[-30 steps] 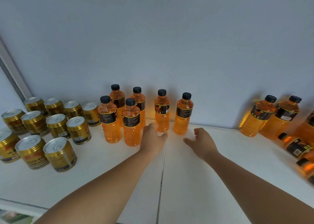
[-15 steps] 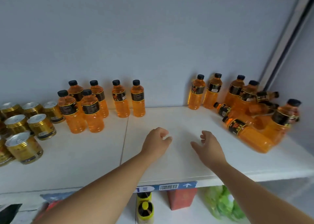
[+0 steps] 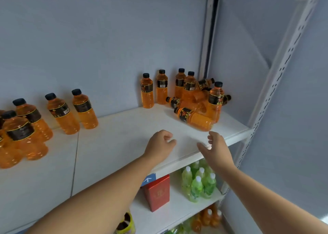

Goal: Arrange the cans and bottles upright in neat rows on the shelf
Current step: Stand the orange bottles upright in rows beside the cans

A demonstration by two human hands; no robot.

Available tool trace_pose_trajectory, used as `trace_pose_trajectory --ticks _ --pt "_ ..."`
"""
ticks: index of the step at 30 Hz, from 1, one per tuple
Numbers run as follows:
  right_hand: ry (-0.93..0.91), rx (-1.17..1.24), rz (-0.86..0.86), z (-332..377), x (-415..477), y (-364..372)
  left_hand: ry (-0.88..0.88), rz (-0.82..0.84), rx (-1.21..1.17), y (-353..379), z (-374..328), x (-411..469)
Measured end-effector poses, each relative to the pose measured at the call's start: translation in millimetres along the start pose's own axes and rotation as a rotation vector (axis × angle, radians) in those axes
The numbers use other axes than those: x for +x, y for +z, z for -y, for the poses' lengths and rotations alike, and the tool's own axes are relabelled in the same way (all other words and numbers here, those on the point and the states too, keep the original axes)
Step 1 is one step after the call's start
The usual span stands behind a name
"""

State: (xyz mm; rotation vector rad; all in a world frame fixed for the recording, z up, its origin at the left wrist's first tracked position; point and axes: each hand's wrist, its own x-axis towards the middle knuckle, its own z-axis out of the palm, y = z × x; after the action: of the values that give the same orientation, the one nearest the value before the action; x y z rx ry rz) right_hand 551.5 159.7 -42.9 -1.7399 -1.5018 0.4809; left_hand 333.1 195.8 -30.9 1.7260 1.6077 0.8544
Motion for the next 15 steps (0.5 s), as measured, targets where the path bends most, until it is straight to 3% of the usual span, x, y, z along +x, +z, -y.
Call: trace_pose_trajectory --ticks 15 --pt "-0.033 -0.34 -0.089 19 80 18 0.034 -0.157 -0.074 -55 -8 132"
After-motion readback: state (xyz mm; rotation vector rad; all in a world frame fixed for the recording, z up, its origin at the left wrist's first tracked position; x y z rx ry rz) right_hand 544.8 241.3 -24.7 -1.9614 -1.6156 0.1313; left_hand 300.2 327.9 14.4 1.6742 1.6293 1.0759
